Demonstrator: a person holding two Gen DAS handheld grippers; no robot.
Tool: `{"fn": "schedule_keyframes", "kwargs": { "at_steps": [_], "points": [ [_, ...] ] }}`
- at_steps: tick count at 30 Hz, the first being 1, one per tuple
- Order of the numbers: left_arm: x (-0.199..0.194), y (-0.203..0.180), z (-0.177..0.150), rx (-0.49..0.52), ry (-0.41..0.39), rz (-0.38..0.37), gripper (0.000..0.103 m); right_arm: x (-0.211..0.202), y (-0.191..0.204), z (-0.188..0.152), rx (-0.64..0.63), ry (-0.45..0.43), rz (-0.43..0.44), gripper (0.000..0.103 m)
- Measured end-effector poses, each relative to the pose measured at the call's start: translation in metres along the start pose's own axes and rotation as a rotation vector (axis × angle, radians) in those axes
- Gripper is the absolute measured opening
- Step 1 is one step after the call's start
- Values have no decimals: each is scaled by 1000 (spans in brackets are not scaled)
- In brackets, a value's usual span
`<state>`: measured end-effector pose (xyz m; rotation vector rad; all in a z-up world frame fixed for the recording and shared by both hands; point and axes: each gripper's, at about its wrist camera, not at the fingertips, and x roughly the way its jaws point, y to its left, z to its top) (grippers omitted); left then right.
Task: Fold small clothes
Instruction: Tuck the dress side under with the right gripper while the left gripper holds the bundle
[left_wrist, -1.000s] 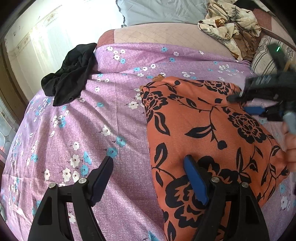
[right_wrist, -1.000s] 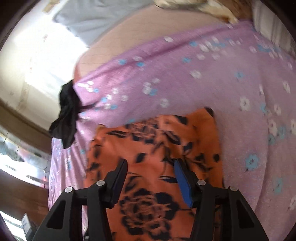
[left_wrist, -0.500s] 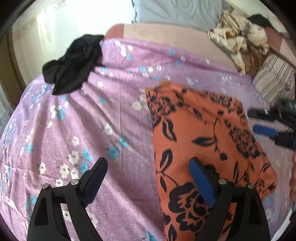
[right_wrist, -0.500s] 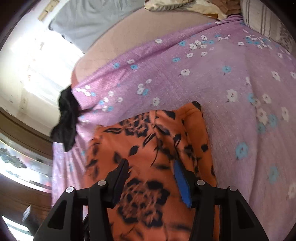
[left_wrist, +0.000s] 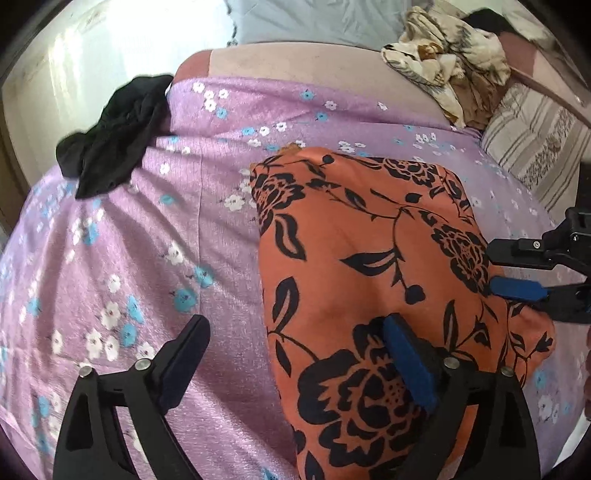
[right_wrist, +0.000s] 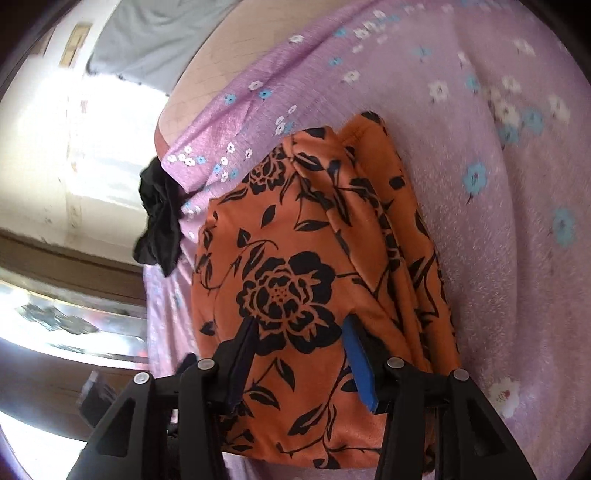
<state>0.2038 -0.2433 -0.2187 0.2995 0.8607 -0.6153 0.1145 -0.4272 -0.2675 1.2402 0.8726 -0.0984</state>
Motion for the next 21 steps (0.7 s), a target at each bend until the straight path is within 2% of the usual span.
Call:
{"fn": "schedule_keyframes", "kwargs": {
  "at_steps": [2,7,13,17,21],
  "points": [
    [5,4,0,-21,12,-9,100,4,-8,5,35,16,32,50],
    [15,2,0,-28,32,-2,103,9,-12,12,58,39,47,50],
    [39,9,9,-123,135,-73,103,13,-8,16,47,39,33,50],
    [40,1,15,-74,155,-35,103,15,-7,17,45,29,26,50],
    [36,-4,18,-74,187,-4,103,22,0,18,32,14,6,50]
  ]
}}
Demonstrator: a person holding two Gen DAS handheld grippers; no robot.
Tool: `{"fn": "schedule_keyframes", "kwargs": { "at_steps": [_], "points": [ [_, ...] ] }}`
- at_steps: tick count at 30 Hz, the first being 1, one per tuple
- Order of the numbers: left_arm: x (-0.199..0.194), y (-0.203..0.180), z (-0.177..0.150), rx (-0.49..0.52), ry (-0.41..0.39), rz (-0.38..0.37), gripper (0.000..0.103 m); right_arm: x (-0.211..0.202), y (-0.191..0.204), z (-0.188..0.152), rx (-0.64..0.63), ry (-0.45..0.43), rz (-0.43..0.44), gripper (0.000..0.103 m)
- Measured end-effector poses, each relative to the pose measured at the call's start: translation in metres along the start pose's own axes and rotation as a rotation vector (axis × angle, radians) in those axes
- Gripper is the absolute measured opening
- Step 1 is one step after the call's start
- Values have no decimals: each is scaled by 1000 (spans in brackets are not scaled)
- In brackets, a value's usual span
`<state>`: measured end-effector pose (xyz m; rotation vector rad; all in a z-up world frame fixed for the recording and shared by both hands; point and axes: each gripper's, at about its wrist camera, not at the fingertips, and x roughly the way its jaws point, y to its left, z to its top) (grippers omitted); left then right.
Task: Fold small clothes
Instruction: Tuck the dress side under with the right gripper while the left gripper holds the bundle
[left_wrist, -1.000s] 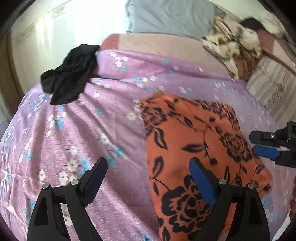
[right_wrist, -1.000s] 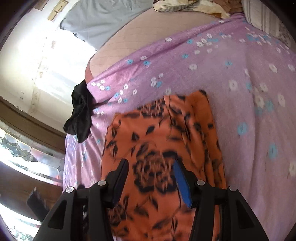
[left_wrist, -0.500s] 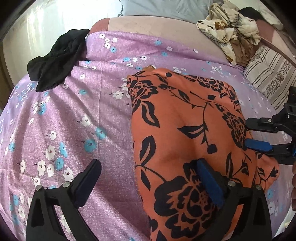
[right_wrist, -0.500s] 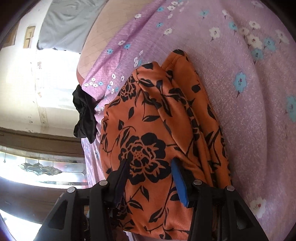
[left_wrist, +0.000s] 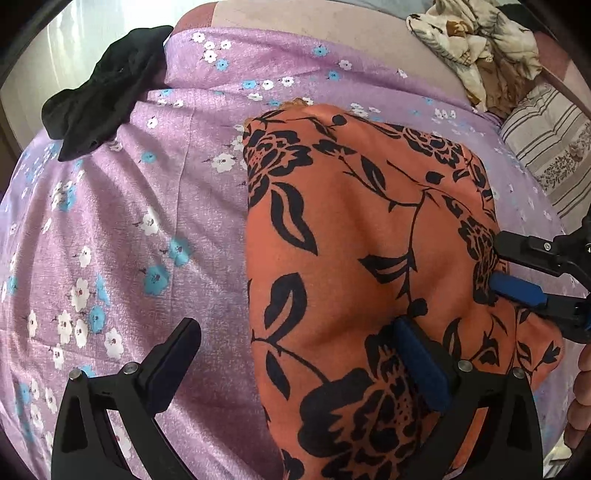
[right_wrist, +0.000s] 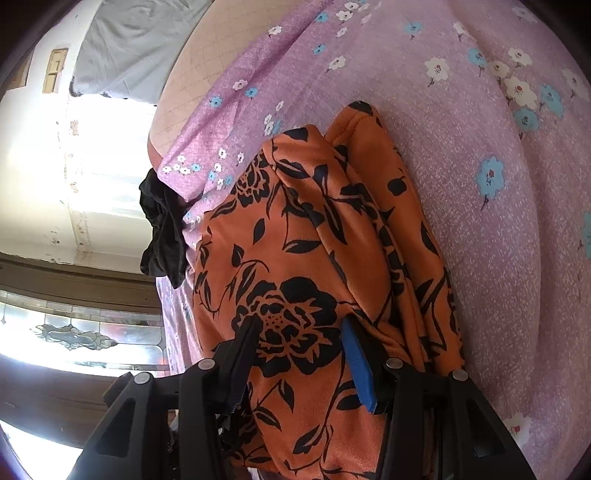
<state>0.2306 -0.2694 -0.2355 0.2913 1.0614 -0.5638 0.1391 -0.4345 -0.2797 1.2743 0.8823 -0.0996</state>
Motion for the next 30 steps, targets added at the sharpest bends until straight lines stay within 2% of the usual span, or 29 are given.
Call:
{"fn": "schedule_keyframes", "kwargs": {
  "at_steps": [4,9,13,16,19,24,30],
  "points": [
    [-10,2,6,-31,26,5,103,-1,5,-2,-22,-13,-18,50],
    [-33,-4,8,34,-37,101,103,-12,16,-3,-45,-32,-26,52],
    [-50,9,13,32,-123,165,103,-38,41,-6,-163,-159,-45,53],
    [-52,20,15,14,-135,182,103,-40,59,-9,-226,-202,-10,53],
    [-44,26,13,0,-112,185,103,-21,65,-11,-238,-163,-32,53],
    [-44,25,9,17,-126,196,103,19,51,-7,-179,-55,-121,52],
    [-46,24,8,27,-131,206,103,18,51,-5,-191,-45,-110,52]
  ]
}}
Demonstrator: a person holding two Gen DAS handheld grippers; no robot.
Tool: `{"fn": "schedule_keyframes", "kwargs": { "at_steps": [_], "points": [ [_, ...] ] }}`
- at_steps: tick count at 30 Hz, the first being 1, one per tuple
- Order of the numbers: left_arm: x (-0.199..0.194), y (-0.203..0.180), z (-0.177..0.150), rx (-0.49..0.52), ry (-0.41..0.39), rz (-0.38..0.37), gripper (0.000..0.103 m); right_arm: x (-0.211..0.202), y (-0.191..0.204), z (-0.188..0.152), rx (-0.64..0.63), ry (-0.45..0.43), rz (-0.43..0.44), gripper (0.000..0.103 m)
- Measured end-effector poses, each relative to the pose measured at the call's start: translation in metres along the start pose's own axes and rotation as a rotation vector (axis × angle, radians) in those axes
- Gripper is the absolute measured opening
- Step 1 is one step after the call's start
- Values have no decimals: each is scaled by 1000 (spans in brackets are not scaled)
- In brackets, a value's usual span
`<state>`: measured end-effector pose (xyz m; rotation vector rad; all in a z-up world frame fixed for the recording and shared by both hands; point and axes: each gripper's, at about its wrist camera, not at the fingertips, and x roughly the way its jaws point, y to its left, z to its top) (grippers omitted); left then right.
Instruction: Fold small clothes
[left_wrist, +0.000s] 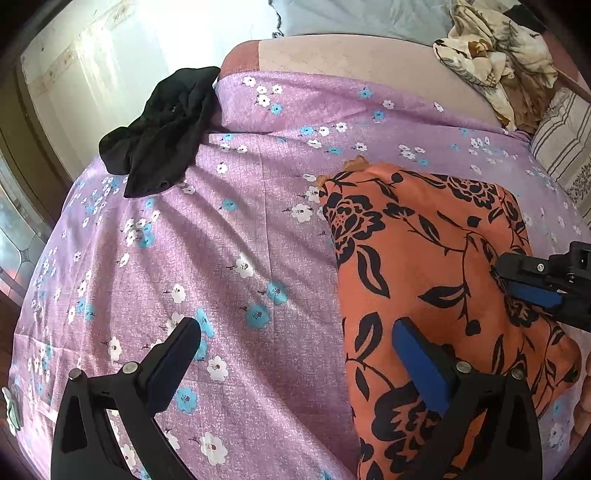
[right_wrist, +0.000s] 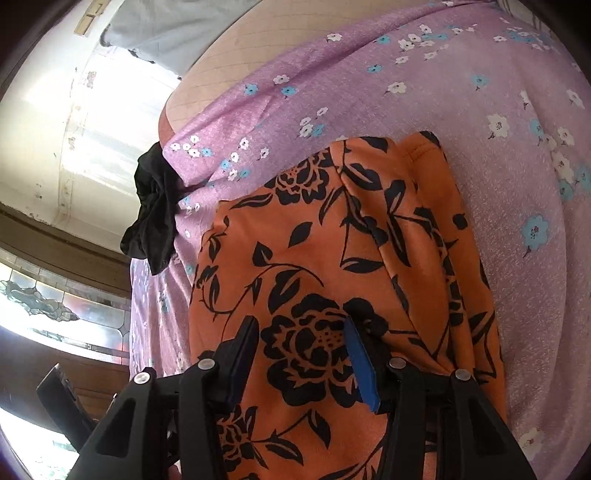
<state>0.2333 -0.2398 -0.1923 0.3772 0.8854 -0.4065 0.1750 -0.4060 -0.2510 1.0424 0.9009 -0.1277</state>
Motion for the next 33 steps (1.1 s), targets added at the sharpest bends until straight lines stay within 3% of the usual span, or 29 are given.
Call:
{"fn": "schedule_keyframes", "kwargs": {
  "at_steps": [13,27,33],
  "points": [
    [0,-2,-2,8,-5,8,103,-11,-18,0,-9,38,58,52],
    [1,-3,-2,5,-2,7,103,-11,-7,-3,-43,33,29,55],
    [1,-2,-2,5,0,6,103,-21,0,-5,-68,-6,34,55]
  ]
}}
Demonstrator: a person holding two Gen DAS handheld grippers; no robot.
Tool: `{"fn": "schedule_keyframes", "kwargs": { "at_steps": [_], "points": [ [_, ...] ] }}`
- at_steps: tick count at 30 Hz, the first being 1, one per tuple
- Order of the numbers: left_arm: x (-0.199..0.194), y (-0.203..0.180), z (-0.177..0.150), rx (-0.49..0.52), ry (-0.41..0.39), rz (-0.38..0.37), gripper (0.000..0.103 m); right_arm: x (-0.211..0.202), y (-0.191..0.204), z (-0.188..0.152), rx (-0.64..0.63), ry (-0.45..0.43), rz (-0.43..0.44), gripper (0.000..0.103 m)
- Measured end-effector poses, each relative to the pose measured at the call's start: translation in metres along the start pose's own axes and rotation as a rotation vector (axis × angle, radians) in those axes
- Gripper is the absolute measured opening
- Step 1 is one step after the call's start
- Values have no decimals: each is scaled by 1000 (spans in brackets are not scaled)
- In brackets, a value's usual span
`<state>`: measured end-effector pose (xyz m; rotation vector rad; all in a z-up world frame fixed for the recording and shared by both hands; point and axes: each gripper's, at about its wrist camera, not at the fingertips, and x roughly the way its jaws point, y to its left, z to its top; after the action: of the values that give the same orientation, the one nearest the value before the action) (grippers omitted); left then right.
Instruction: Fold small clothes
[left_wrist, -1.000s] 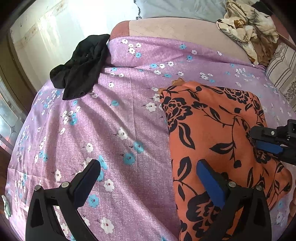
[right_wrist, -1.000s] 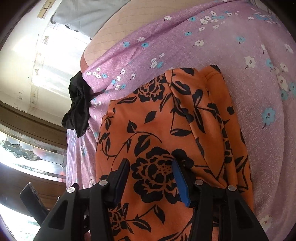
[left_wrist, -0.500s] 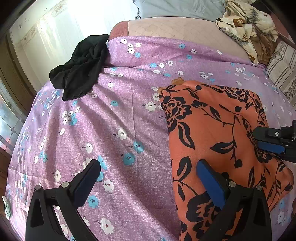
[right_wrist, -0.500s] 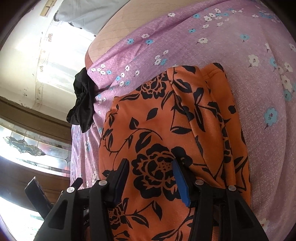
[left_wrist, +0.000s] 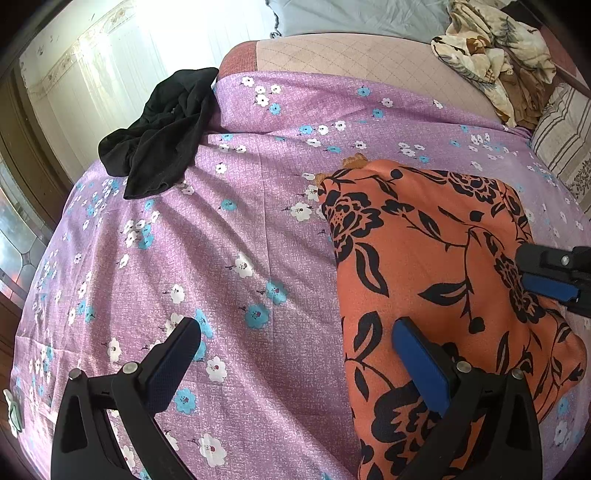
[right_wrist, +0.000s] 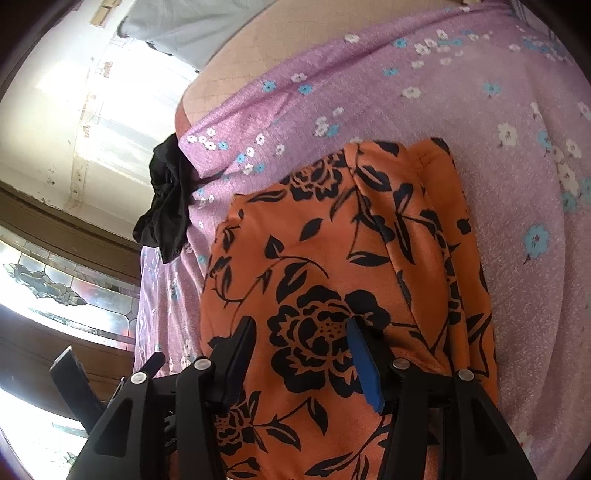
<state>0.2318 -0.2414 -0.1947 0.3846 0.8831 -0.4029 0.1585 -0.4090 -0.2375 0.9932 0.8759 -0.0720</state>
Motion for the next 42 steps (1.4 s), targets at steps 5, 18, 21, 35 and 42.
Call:
{"fn": "schedule_keyframes", "kwargs": {
  "at_steps": [5,18,21,35,42],
  "points": [
    [0,0,0,4,-2,1,103,-3,6,1,-27,-19,9,55],
    [-1,-1,0,16,-8,5,103,-8,-7,2,-18,-10,2,56],
    [-2,-2,0,24,-14,10,103,-25,-11,4,-41,-61,7,58],
    [-1,-3,5,0,-19,-95,103,-50,-63,18,5,-96,-13,69],
    [24,-4,4,-63,125,-344,103,-35,-97,21,118,-29,32,75]
  ]
}}
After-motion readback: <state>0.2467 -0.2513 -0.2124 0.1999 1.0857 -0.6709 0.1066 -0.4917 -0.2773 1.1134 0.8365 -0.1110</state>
